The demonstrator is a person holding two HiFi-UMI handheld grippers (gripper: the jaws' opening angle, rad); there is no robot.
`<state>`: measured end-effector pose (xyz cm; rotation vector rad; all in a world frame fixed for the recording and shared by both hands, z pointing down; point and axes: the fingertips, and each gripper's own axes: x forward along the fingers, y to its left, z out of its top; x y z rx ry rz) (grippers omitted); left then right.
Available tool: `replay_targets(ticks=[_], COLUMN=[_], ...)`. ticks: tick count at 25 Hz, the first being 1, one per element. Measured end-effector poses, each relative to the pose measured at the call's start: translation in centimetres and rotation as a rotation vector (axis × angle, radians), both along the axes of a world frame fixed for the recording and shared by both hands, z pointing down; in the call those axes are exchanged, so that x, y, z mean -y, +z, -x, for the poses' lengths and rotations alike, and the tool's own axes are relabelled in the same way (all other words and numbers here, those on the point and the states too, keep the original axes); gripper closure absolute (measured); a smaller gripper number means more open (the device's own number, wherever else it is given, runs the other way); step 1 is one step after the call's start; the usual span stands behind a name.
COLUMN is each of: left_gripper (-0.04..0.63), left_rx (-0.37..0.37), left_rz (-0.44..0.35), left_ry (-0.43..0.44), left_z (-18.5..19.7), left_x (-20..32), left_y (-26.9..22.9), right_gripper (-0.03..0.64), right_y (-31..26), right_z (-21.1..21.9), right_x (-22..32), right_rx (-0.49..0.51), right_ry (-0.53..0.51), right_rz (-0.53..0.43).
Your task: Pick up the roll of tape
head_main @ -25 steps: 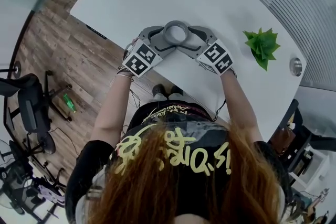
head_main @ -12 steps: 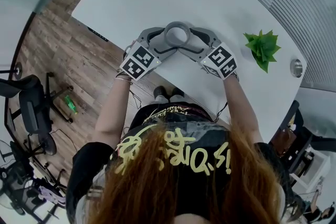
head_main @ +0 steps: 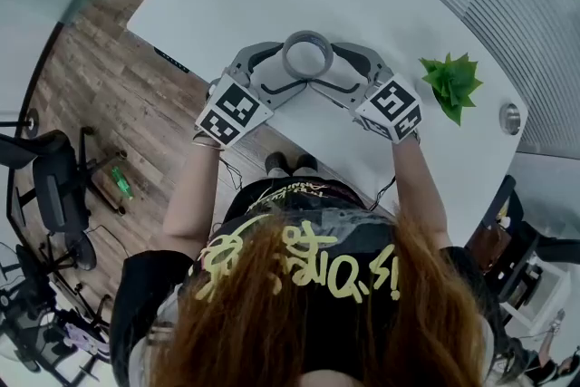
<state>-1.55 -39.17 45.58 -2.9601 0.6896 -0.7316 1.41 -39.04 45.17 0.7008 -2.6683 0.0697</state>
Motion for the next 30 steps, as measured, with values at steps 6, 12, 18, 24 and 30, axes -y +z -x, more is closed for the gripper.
replay_targets(ticks=[6, 12, 18, 24, 30], left_gripper=[0.278, 0.278, 0.278, 0.279, 0.279], left_rx=[-0.038, -0.076, -0.12, -0.158, -0.196], left_rz=[-0.03, -0.054, -0.08, -0.112, -0.133], left_ry=[-0.004, 0.007, 0.017, 0.031, 0.038], left_z=[0.1, -0.1, -0.2, 0.0, 0.3], left_x=[-0.9, -1.4, -1.6, -2.1, -2.0], left_y=[-2.4, -4.7, -7.0, -9.4, -11.4], right_gripper=[0.307, 0.307, 0.307, 0.307, 0.307], right_y=[-2.4, -4.7, -7.1, -9.6, -11.6], right_z=[0.1, -0.1, -0.2, -0.1, 0.2], right_x=[-0.9, -1.4, -1.7, -2.1, -2.2], right_rx=[0.003, 0.021, 0.052, 0.069, 0.076], right_ry=[-0.011, -0.008, -0.004, -0.002, 0.0], right_rz=[-0.018, -0.035, -0.07, -0.111, -0.151])
